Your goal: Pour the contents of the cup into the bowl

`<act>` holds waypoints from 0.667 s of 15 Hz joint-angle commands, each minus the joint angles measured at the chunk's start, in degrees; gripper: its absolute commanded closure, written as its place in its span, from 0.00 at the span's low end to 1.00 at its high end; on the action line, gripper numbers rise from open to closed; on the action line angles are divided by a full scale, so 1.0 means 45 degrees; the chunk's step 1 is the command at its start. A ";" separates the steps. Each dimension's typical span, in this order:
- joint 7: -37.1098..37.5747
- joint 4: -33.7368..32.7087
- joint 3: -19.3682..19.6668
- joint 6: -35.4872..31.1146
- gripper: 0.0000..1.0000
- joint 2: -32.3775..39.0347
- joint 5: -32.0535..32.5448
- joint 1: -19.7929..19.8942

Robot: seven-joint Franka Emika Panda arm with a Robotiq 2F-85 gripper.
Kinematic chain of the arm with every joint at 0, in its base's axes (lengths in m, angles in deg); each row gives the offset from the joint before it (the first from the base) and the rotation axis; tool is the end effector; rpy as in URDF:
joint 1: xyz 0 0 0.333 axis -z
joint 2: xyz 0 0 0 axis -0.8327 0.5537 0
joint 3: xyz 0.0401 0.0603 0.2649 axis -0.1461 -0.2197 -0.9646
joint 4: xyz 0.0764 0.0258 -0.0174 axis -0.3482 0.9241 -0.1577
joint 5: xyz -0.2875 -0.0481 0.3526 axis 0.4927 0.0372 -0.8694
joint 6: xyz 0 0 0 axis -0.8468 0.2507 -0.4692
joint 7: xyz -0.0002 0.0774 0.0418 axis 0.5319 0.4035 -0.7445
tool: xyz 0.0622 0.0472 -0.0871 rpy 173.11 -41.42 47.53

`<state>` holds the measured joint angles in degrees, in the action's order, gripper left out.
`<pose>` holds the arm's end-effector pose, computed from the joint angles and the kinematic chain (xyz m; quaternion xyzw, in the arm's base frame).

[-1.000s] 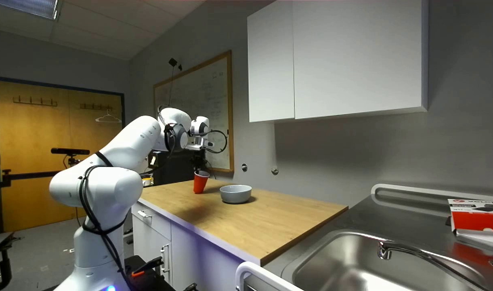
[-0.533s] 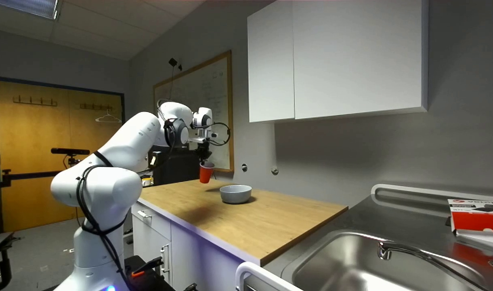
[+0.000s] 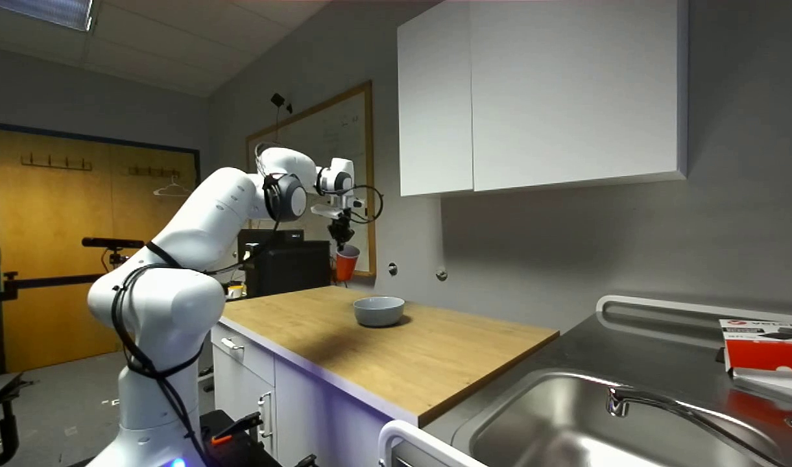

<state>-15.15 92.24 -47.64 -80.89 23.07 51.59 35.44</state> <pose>0.7009 0.3783 0.4930 -0.9884 -0.0587 -0.0778 0.1167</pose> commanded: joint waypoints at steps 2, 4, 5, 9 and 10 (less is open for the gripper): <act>-0.0783 0.3584 -0.0259 -0.1789 0.98 -0.2165 -0.1485 0.1549; -0.1459 0.4792 -0.0338 -0.2544 0.98 -0.2747 -0.2399 0.2221; -0.1921 0.5422 -0.0375 -0.2921 0.98 -0.3049 -0.2888 0.2528; -0.3655 0.7976 -0.0424 -0.4369 0.98 -0.4285 -0.4792 0.3431; -0.3960 0.8553 -0.0301 -0.4838 0.98 -0.4593 -0.5306 0.3453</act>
<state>-28.46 119.81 -48.33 -97.23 9.35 33.39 48.83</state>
